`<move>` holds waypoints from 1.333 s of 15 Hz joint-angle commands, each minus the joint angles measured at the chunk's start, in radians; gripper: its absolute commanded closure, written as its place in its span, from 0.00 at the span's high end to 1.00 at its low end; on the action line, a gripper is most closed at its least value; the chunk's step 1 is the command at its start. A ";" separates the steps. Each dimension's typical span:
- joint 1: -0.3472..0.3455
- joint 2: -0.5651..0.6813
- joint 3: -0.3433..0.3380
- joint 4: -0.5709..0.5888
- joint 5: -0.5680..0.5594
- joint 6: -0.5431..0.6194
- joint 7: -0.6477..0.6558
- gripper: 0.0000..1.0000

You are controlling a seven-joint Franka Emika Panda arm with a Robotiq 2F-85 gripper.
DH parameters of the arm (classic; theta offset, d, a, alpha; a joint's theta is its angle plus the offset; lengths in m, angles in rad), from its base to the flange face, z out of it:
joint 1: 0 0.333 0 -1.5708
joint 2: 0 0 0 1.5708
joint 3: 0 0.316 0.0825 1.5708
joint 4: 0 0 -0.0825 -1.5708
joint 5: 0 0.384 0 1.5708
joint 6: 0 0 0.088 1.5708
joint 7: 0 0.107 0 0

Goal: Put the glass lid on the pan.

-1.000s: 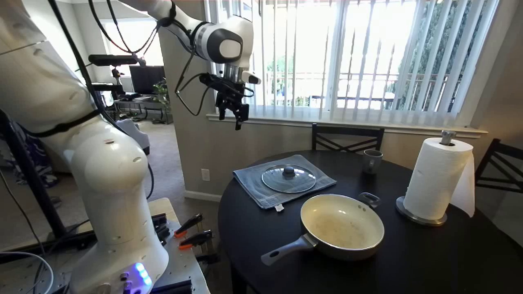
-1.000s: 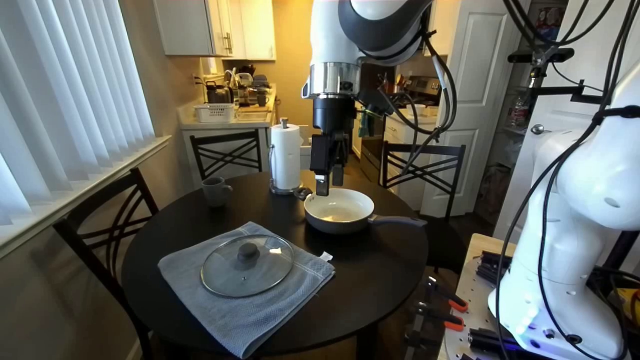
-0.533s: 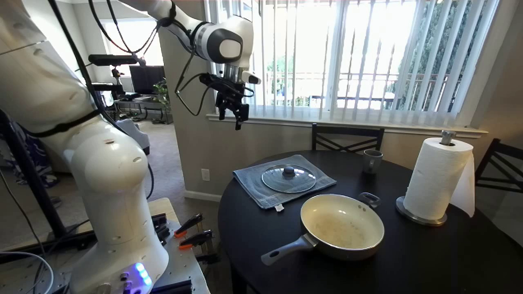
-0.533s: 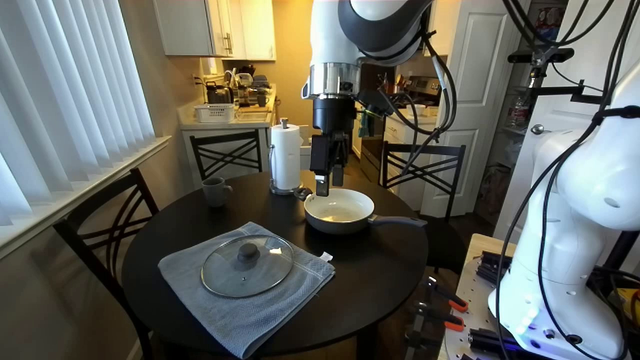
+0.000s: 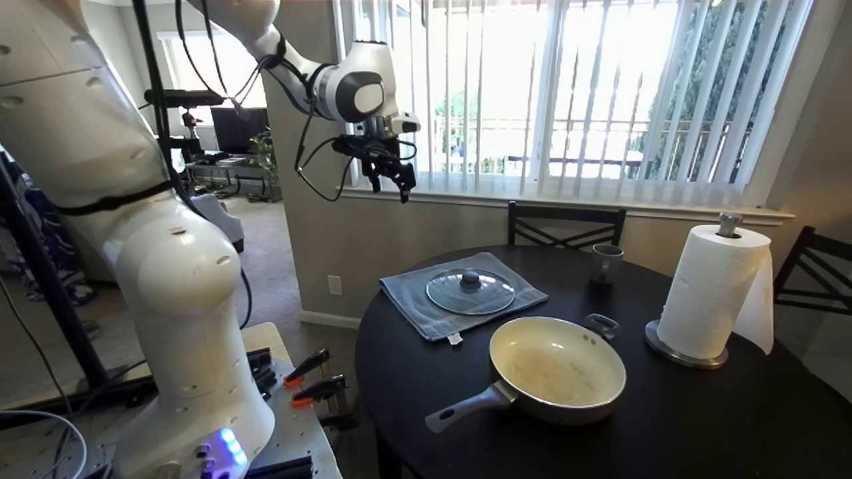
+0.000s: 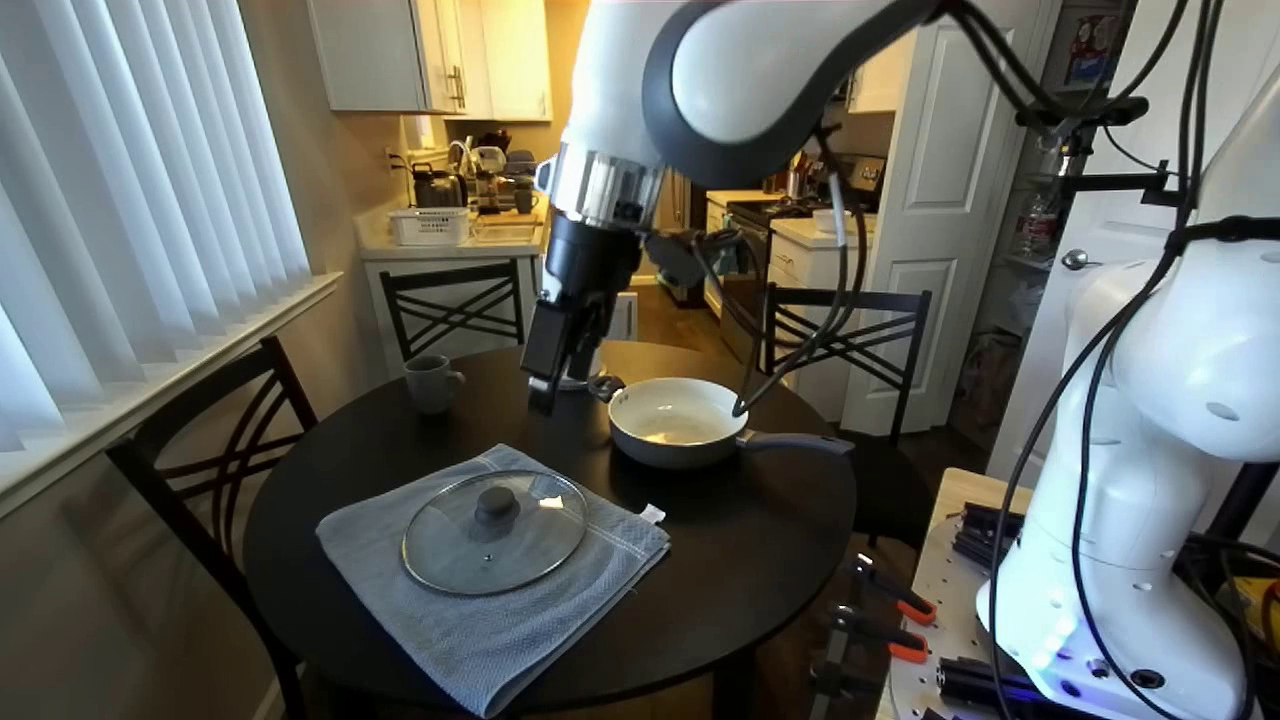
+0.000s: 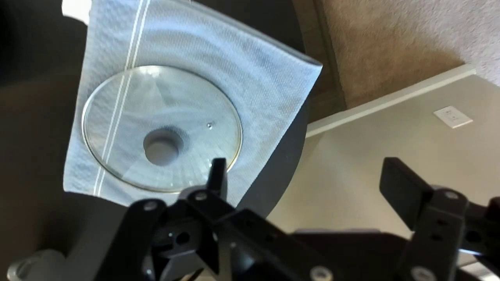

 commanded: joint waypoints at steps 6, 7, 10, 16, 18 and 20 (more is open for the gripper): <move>-0.285 0.219 0.229 -0.003 -0.707 0.235 0.485 1.00; -0.289 0.253 0.215 0.018 -0.793 0.228 0.567 1.00; -0.282 0.337 0.204 0.077 -0.917 0.191 0.698 1.00; -0.131 0.581 0.104 0.279 -0.749 0.083 0.583 1.00; -0.091 0.641 0.049 0.345 -0.648 0.056 0.534 1.00; -0.044 0.687 -0.023 0.410 -0.571 0.033 0.497 1.00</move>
